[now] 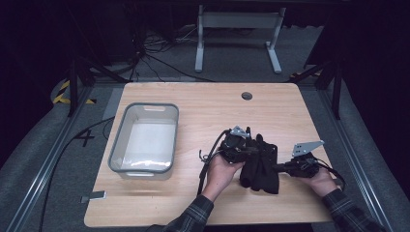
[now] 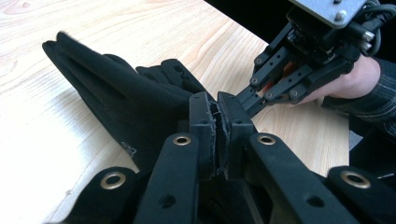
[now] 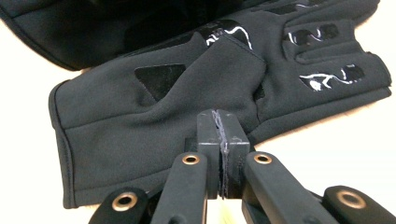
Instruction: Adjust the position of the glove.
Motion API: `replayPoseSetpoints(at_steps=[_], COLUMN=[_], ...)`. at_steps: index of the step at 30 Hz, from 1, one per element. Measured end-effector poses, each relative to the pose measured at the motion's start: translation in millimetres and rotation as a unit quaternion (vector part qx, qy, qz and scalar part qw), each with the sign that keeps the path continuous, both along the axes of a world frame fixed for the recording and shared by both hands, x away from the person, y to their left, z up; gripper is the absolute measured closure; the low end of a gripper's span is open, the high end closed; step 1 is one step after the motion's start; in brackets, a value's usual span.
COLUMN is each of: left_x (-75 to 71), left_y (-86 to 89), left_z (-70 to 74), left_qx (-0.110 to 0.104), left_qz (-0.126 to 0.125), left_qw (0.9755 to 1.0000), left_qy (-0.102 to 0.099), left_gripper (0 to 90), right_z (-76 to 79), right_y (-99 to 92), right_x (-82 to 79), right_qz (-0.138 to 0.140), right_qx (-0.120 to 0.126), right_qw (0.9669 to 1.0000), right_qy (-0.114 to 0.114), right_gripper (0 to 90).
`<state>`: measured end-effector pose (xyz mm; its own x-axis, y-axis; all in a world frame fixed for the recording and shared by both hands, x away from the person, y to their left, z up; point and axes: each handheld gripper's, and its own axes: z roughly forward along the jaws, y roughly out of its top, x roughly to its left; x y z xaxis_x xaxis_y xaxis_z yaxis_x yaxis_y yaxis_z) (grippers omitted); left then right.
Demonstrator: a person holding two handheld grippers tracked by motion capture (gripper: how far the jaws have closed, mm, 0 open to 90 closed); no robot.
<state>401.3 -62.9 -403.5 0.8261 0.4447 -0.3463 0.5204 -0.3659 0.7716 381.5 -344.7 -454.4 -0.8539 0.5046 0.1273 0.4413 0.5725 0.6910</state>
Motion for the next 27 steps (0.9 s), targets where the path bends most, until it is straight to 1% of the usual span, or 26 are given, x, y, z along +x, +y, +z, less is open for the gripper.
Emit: replayPoseSetpoints(at_steps=[6, 9, 13, 17, 24, 26, 27], left_x=[2.0, 2.3, 3.1, 2.8, 0.9, 0.0, -0.7], left_y=[1.2, -1.8, -8.1, -15.6, -31.0, -35.1, -36.9], left_z=[-1.6, -2.5, -4.1, -6.8, -13.7, -16.0, -16.8], left_qx=[0.002, 0.002, 0.003, 0.010, 0.027, 0.033, 0.035], left_qz=[0.000, -0.002, -0.007, -0.015, -0.024, -0.027, -0.029], left_qw=[1.0000, 1.0000, 0.9999, 0.9998, 0.9993, 0.9991, 0.9990], left_qy=[0.004, 0.004, 0.006, 0.006, 0.002, 0.002, 0.001], left_gripper=[86.4, 86.5, 86.5, 86.5, 86.5, 86.5, 86.5], right_z=[-0.4, -1.3, -1.5, -1.8, -2.2, -0.3, 2.5], right_y=[15.6, 18.6, 18.7, 19.0, 18.7, 17.2, 14.2], right_x=[4.1, 5.9, 6.1, 6.0, 5.7, 5.5, 5.1], right_qz=[0.014, 0.017, 0.017, 0.016, 0.016, 0.020, 0.018], right_qx=[-0.002, 0.004, 0.006, 0.007, 0.008, 0.004, 0.003], right_qw=[0.9999, 0.9998, 0.9998, 0.9998, 0.9998, 0.9998, 0.9998], right_qy=[-0.003, 0.000, -0.001, -0.001, -0.003, -0.003, -0.006], right_gripper=[90.0, 90.0, 90.0, 90.0, 90.0, 86.9, 86.9])
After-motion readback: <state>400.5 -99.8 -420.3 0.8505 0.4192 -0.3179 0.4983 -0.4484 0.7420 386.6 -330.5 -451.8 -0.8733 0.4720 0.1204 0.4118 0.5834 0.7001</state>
